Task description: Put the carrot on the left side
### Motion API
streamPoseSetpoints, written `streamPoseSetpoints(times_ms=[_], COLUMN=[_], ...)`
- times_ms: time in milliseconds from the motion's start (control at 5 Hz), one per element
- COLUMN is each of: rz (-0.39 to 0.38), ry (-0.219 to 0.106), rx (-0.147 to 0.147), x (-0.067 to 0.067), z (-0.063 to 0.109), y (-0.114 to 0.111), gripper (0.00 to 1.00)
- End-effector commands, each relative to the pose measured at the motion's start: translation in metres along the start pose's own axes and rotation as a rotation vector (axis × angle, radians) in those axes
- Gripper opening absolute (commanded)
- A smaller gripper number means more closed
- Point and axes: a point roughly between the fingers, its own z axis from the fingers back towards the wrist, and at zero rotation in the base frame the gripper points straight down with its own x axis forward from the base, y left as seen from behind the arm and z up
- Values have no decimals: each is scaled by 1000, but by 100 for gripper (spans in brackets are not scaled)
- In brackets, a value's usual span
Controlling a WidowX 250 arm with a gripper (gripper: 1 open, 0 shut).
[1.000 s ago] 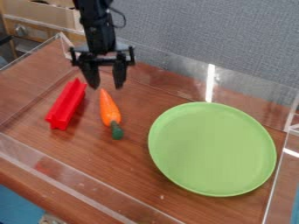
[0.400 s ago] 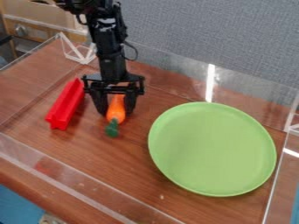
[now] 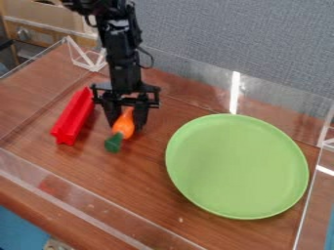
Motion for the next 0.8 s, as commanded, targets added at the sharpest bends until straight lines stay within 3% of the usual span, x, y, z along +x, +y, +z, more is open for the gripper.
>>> streamPoseSetpoints(times_ms=[0, 200, 400, 600], rz=[-81, -108, -85, -69], ry=[-116, -159, -168, -148], rx=[-4, -9, 7, 37], x=[2, -10, -15, -23], z=[56, 90, 99, 96], y=[3, 23, 63, 105], gripper=[0, 0, 0, 0])
